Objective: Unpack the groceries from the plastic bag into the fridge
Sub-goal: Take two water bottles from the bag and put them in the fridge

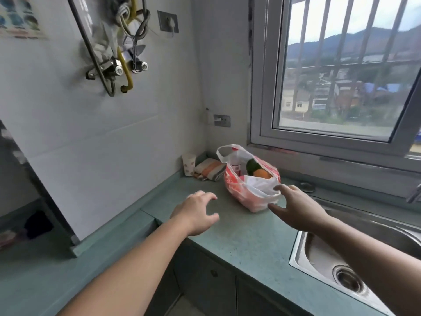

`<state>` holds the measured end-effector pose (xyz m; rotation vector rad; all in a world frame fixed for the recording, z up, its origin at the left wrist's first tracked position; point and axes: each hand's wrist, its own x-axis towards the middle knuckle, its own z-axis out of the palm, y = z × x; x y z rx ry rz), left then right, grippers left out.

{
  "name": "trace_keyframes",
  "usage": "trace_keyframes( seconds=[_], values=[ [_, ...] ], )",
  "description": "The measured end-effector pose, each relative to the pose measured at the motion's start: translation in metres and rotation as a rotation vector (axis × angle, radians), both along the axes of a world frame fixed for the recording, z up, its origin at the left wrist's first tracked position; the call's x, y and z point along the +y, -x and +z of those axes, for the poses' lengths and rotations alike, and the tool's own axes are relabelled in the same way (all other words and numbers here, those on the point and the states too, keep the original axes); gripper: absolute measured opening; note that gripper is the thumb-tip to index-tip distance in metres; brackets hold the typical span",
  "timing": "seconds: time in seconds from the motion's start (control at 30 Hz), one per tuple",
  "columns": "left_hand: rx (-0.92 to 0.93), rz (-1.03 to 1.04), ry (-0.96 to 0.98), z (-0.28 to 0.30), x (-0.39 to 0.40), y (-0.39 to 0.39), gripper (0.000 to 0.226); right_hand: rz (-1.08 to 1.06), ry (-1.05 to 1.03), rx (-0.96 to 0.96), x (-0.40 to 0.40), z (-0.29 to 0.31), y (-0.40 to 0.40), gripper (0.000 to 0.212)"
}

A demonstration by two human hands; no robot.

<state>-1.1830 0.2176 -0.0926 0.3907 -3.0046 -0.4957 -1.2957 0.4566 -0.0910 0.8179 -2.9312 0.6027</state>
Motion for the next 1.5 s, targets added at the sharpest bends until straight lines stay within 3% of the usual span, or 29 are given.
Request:
trace_keyframes(
  seconds=[0.4,0.63,0.77,0.93,1.2,1.5],
  values=[
    [0.026,-0.225,-0.122,-0.038,-0.123,0.168,0.053,-0.214,-0.174,-0.006,-0.11,-0.018,0.109,0.055],
    [-0.011,-0.331,-0.136,-0.046,-0.14,0.246,0.046,-0.276,-0.122,-0.057,-0.13,-0.026,0.156,0.05],
    [-0.036,-0.327,-0.133,-0.051,-0.138,0.276,0.043,-0.296,-0.089,-0.067,-0.132,-0.04,0.194,0.043],
    [-0.06,-0.306,-0.137,-0.061,-0.133,0.309,0.046,-0.308,0.05,-0.054,-0.145,-0.07,0.24,0.019],
    [-0.036,-0.289,-0.21,-0.088,-0.132,0.369,0.052,-0.288,0.089,-0.094,-0.166,-0.113,0.277,0.007],
    [0.122,-0.196,-0.367,-0.121,-0.139,0.447,0.083,-0.34,-0.058,-0.351,-0.183,-0.151,0.308,0.024]
  ],
)
